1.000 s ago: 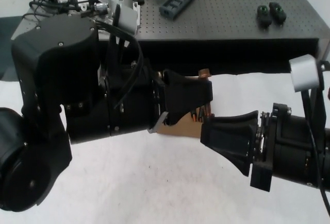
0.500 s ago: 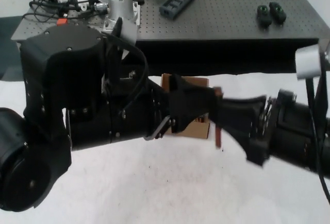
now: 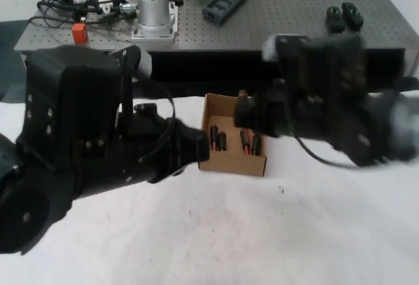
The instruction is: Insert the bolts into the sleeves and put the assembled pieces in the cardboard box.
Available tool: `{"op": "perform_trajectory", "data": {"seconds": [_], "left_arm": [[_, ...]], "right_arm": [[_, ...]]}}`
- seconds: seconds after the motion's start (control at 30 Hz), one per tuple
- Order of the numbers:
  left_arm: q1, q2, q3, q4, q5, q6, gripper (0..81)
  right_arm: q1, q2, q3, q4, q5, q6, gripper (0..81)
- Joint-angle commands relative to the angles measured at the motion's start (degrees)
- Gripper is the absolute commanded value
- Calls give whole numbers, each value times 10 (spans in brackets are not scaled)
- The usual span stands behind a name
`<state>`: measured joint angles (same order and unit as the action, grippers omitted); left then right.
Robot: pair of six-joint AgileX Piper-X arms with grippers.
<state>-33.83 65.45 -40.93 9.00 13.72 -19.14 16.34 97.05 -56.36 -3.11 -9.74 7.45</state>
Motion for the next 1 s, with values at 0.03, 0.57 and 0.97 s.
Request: {"op": "perform_trajectory", "data": {"seconds": [0.03,0.57,0.97], "left_arm": [[1,-25,-3,37,-47,38,8],[1,-280,160,62,-121,-4,6],[1,-394,225,91,-130,-31,6]], "right_arm": [[-3,89,-94,31,38,-11,46],[-6,210,-198,128,70,-7,318],[-9,-9,-15,74,44,-33,218]]}}
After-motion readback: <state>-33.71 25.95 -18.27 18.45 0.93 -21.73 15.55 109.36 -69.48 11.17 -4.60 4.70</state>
